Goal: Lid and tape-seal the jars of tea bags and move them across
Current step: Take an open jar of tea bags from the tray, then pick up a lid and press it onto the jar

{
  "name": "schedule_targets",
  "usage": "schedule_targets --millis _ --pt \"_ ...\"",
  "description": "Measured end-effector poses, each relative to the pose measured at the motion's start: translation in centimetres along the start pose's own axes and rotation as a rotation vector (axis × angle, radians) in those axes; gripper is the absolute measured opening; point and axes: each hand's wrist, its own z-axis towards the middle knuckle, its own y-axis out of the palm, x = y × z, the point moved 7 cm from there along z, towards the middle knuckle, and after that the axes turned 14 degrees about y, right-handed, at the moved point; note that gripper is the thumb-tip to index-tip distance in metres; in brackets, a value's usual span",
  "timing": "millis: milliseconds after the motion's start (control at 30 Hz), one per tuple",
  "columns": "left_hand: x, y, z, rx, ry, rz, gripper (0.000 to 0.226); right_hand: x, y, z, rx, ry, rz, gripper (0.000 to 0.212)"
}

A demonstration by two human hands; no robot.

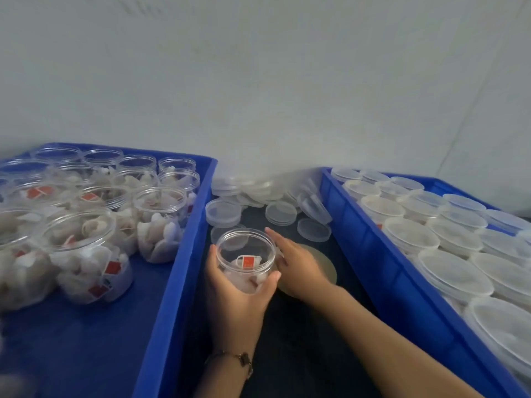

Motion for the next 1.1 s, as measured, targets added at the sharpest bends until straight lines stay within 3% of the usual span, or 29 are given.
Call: schedule_targets --millis 100,233,300,367,433,600,767,833,933,1000,1100 --pt "0.0 -0.1 -0.2 0.017 -0.007 -0.01 0.109 -1.3 2.4 1.9 -0.081 -0.135 -0.368 0.056" --pt "-0.5 0.1 -0.3 0.015 -0.038 -0.002 0.111 -2.4 4.3 4.1 -0.211 -0.148 -0.438 0.062" --pt "-0.4 0.0 -0.3 0.019 -0.03 0.005 0.11 -2.9 4.8 4.8 -0.257 -0.136 -0.304 0.058" --pt "-0.4 0.0 -0.3 0.021 -0.037 0.003 0.111 -3.1 4.9 5.3 -0.307 -0.035 0.095 0.049" --pt "-0.6 0.0 -0.4 0.018 -0.049 -0.003 0.111 -3.0 4.6 5.5 -0.255 0.043 0.221 0.042" --pt "0.0 0.0 -0.3 -0.006 -0.008 0.028 0.111 -4.1 1.3 4.9 -0.035 -0.071 -0.089 0.02" --pt "0.0 0.1 -0.2 -0.002 -0.079 -0.026 0.115 -3.9 -8.1 2.8 0.352 0.086 0.655 0.023" --pt "-0.1 0.1 -0.1 -0.005 -0.071 -0.026 0.112 -4.3 -8.3 2.0 0.152 0.18 0.891 0.022" --pt "0.3 0.0 0.1 -0.005 -0.059 -0.015 0.115 -5.4 -5.1 -0.2 -0.225 0.227 0.659 0.031" --pt "0.7 0.0 0.2 -0.006 -0.062 -0.003 0.12 -5.0 -4.1 -0.7 -0.229 0.214 0.627 0.034" --pt "0.6 0.1 0.2 -0.017 -0.101 -0.01 0.117 -5.6 -4.7 -0.5 -0.079 0.095 0.621 0.025"
